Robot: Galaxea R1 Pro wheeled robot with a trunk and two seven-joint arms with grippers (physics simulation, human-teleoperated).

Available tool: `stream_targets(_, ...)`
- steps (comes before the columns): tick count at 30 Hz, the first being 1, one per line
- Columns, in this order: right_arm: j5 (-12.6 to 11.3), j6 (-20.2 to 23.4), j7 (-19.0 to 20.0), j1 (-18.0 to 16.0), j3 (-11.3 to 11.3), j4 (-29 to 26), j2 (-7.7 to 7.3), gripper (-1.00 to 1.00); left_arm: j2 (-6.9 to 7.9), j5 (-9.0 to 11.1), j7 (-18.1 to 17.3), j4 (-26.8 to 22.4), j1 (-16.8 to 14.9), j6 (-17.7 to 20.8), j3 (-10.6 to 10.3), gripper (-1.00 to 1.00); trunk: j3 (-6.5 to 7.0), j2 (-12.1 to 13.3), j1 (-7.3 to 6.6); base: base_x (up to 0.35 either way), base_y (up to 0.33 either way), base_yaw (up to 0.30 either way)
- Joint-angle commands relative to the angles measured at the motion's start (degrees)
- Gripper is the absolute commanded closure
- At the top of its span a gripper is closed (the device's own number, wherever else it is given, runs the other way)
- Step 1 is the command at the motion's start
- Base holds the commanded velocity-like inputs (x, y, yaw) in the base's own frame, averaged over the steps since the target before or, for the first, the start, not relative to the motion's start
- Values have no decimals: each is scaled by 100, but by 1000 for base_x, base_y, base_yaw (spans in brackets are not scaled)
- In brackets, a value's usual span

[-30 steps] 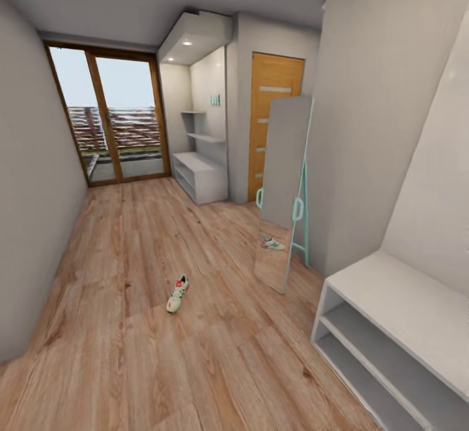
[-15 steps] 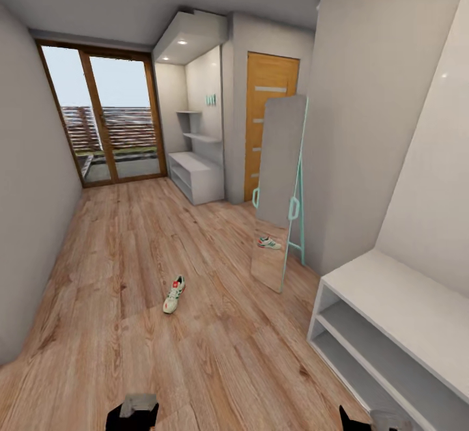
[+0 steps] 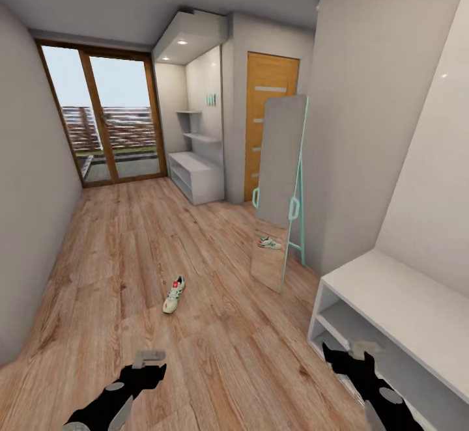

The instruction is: Pick up the two gym shoes and the two sandals from the corridor floor and place them onto the hallstand (shoe rack) in the corridor, making sure they are on the rack and not on the floor. Arrange them so the two gym shoes are next to each other and the two sandals are next to each other.

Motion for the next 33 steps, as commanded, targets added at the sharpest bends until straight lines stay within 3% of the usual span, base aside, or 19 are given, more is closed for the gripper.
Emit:
stream_targets(1, -15, 159, 6, -105, 8, -34, -3, -100, 2, 2, -22, 4, -19, -4, 8, -100, -7, -3, 0, 0, 0, 0)
stream_targets(8, 196, 677, 27, -598, 17, -270, -4, -100, 20, 1, -26, -2, -34, -20, 22, -100, -7, -3, 0, 0, 0, 0)
stream_targets(11, 268, 788, 32, -709, 30, -367, -12, -100, 28, -6, -19, 2, -39, -231, 23, -100, -7, -3, 0, -5, 3, 0)
stream_targets(21, 315, 811, 34, -746, 167, -95, -1, -100, 37, -14, -5, 11, -42, -421, 25, -100, -7, -3, 0, -158, 118, 0)
stream_targets(25, 331, 810, 34, -748, 326, -55, 2, -100, 34, -9, -8, 9, -42, -431, 25, -100, -7, -3, 0, -43, 35, 0)
stream_targets(33, 335, 810, 34, -749, 421, -43, 2, -100, 31, -7, -9, 4, -44, -448, 25, -100, -7, -3, 0, -14, 12, 0)
